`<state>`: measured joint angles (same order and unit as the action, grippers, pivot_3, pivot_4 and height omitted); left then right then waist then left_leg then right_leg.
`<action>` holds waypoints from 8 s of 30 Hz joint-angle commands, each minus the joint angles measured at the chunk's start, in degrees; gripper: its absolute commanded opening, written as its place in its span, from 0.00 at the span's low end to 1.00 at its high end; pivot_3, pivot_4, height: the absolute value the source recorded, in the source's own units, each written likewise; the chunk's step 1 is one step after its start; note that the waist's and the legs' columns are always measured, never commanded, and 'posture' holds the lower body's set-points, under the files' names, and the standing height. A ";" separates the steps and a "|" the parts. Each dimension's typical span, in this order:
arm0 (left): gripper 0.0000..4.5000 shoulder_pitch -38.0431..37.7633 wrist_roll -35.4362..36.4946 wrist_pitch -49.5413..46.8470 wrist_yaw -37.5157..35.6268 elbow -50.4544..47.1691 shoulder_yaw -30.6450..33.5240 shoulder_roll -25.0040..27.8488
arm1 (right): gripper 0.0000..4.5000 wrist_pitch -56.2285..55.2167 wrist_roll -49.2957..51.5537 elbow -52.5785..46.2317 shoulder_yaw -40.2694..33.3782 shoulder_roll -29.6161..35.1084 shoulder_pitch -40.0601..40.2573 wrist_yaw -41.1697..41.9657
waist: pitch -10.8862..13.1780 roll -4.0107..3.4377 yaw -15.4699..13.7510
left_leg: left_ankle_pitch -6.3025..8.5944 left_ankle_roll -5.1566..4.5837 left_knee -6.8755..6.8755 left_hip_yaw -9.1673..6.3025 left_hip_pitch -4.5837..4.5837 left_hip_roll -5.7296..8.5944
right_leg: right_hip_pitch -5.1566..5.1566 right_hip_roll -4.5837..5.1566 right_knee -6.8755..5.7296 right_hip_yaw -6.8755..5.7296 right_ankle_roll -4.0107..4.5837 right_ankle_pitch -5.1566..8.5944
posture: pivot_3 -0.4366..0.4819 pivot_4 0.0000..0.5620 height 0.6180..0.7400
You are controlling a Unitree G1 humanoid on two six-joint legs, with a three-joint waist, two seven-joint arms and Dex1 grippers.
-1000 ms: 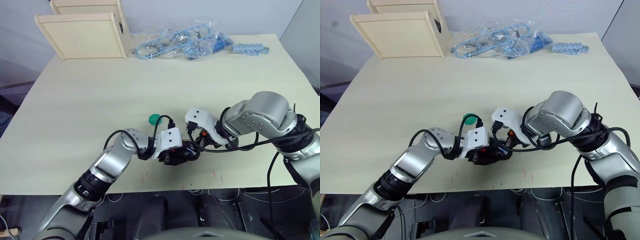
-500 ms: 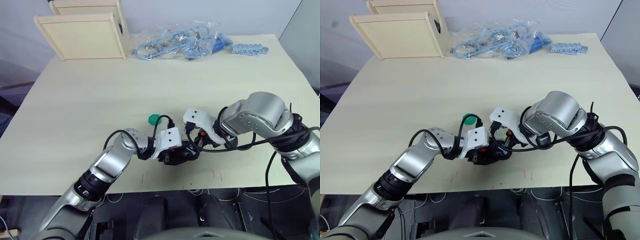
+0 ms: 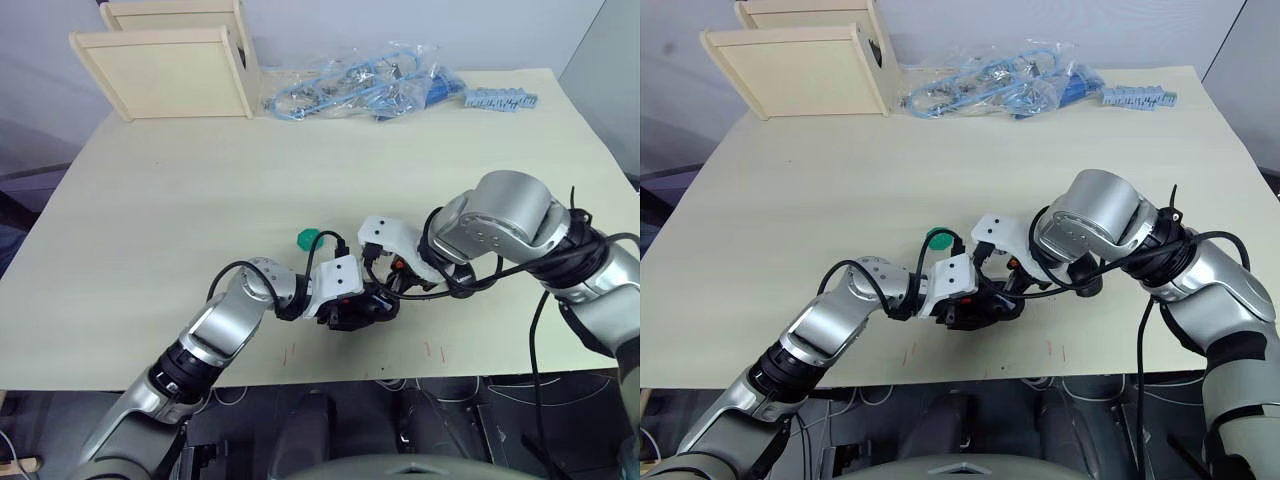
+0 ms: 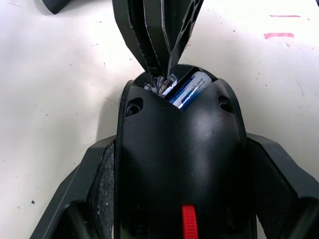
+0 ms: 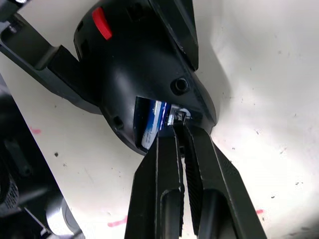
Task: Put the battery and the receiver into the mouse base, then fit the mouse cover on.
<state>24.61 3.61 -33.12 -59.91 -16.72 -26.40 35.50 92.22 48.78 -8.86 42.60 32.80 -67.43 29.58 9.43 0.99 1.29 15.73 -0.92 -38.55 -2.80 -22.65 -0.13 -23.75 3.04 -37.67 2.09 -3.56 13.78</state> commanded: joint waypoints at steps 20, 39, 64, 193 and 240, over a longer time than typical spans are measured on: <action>0.66 -1.61 -0.69 0.41 0.34 0.82 -2.13 -0.77 | 0.00 0.28 6.82 2.54 4.20 -2.07 0.11 -3.78 | -0.11 -0.06 -0.12 | 0.00 0.00 0.02 -0.02 0.01 0.01 | 0.01 0.01 0.02 -0.02 0.00 0.00 | 0.48 0.27 1.00; 0.66 -1.84 -0.98 -0.03 0.03 0.36 -2.14 -1.06 | 0.00 0.28 7.74 4.31 3.57 -2.57 -4.20 -2.57 | -0.44 -0.18 0.70 | 0.00 0.00 0.12 -0.04 0.13 0.01 | 0.12 0.02 0.05 -0.03 0.01 0.01 | 0.48 0.27 1.00; 0.66 -2.05 -1.40 0.41 -0.10 0.78 -1.99 -1.43 | 0.00 0.28 7.87 5.70 7.17 -1.50 -9.38 3.04 | -0.35 -0.33 0.53 | 0.00 0.00 0.12 -0.17 -0.02 0.06 | 0.08 0.09 0.12 -0.19 0.01 0.01 | 0.48 0.27 1.00; 0.66 -3.23 -2.35 1.51 0.82 1.60 -1.74 -2.86 | 0.00 0.28 9.40 17.85 12.88 -7.13 -11.08 -0.33 | -0.59 -0.52 0.23 | 0.00 0.00 0.12 -0.25 0.06 0.09 | 0.14 0.10 0.09 -0.27 0.02 0.01 | 0.48 0.27 1.00; 0.66 -8.78 -0.47 10.83 0.20 5.81 2.31 -6.60 | 0.00 0.28 9.45 19.26 19.10 -8.16 -14.01 3.69 | -0.92 -0.81 0.60 | 0.00 0.00 0.17 -0.26 0.12 0.09 | 0.19 0.12 0.16 -0.28 0.04 0.03 | 0.48 0.27 1.00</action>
<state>17.10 2.44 -22.09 -59.72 -12.36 -21.09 30.28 92.06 56.51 11.22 58.85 25.76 -82.02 31.33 8.50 0.18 1.89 15.73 -0.91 -38.38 -3.06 -22.54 -0.04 -23.56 3.16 -37.50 1.81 -3.53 13.81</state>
